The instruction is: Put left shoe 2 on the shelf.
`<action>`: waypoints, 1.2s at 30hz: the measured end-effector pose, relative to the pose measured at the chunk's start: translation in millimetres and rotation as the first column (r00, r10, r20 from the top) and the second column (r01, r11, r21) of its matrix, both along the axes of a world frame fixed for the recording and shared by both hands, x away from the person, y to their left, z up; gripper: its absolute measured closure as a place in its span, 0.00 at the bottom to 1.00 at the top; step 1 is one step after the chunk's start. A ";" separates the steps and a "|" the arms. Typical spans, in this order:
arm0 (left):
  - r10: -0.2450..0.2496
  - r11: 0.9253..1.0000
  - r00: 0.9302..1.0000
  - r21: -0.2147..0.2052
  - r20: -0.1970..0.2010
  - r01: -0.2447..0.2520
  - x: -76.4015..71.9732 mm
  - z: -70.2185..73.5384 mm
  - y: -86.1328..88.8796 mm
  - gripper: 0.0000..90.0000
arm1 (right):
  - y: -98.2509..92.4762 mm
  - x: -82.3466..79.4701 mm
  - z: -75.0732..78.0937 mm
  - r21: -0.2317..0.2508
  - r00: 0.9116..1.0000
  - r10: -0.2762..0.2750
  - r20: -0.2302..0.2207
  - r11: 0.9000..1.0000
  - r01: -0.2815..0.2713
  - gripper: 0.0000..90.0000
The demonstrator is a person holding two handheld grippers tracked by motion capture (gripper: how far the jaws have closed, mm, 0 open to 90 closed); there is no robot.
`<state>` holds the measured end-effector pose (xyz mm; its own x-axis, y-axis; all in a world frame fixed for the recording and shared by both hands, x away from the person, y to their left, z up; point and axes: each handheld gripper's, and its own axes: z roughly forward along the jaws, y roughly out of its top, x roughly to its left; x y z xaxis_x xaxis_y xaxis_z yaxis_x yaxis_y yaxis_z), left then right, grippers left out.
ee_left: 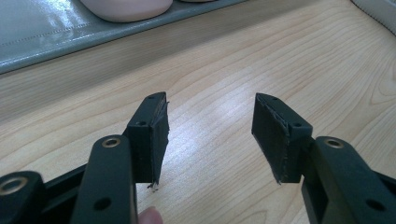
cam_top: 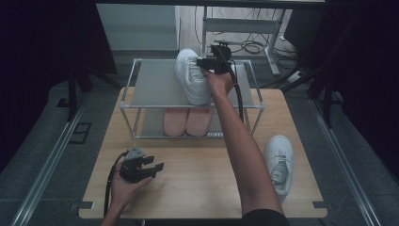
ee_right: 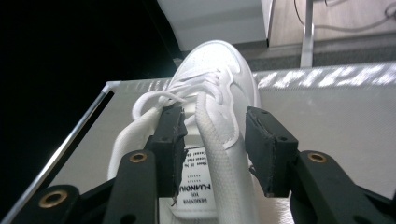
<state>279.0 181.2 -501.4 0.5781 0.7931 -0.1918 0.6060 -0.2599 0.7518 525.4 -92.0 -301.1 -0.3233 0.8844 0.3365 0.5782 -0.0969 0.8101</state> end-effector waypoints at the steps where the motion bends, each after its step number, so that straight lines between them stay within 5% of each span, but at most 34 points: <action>1: 0.000 1.000 1.000 0.001 0.001 0.000 -0.1 -0.1 -0.3 0.52 | -1.8 -2.4 1.8 -0.012 1.000 0.008 0.011 1.000 -0.008 0.64; 17: 0.004 1.000 1.000 0.012 0.000 -0.004 -0.8 0.2 -1.1 0.52 | -29.8 -29.9 6.0 -0.056 0.991 0.119 0.054 0.992 -0.116 0.71; 36: 0.005 1.000 1.000 0.019 0.003 -0.005 -2.2 0.1 -4.2 0.52 | -58.4 -61.1 -14.6 -0.147 0.978 0.198 0.063 0.971 -0.187 0.98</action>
<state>276.8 177.0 -501.3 0.5747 0.7994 -0.1752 0.6050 -0.2708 0.7488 464.4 -150.4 -315.8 -0.5122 0.8393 0.1821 0.5105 0.1270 0.8505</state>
